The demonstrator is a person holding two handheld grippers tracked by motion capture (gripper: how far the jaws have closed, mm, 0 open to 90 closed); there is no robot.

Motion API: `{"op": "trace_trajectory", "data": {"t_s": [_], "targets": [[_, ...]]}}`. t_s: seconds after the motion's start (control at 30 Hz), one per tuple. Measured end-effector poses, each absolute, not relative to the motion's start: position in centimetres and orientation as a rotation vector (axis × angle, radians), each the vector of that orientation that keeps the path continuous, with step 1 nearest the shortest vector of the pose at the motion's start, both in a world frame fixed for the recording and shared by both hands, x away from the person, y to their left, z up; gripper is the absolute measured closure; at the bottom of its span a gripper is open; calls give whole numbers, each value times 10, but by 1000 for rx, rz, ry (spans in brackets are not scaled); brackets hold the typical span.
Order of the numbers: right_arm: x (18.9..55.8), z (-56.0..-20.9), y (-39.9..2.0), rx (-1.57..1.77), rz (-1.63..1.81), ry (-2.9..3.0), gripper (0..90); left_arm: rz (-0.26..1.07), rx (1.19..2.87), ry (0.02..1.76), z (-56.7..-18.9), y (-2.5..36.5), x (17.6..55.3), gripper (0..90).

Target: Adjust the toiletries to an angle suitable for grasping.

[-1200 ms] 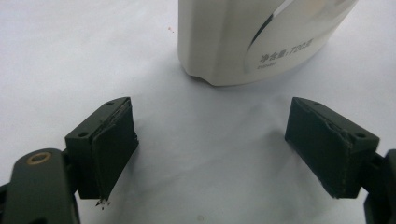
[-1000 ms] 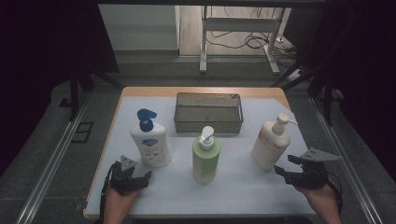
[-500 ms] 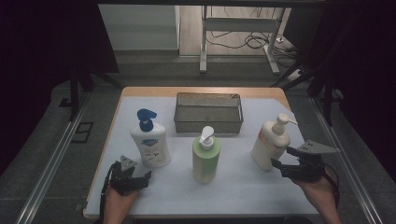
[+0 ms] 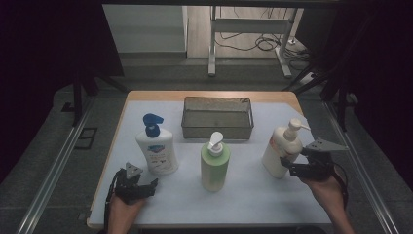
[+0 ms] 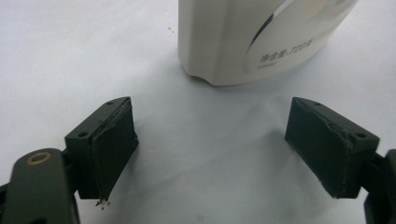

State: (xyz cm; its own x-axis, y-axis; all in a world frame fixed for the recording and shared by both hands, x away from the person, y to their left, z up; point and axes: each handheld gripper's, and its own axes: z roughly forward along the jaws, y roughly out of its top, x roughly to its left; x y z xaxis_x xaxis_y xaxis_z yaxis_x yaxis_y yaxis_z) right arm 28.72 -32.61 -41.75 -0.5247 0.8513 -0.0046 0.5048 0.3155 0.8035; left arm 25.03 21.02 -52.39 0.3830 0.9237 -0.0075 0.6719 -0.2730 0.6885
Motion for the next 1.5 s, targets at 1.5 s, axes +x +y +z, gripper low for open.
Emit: {"op": "trace_trajectory", "data": {"t_s": [1.5], "targets": [[305, -403, -310, 1183, 1041, 2198, 368, 534, 2039, 1363, -524, 211, 251, 159]]}}
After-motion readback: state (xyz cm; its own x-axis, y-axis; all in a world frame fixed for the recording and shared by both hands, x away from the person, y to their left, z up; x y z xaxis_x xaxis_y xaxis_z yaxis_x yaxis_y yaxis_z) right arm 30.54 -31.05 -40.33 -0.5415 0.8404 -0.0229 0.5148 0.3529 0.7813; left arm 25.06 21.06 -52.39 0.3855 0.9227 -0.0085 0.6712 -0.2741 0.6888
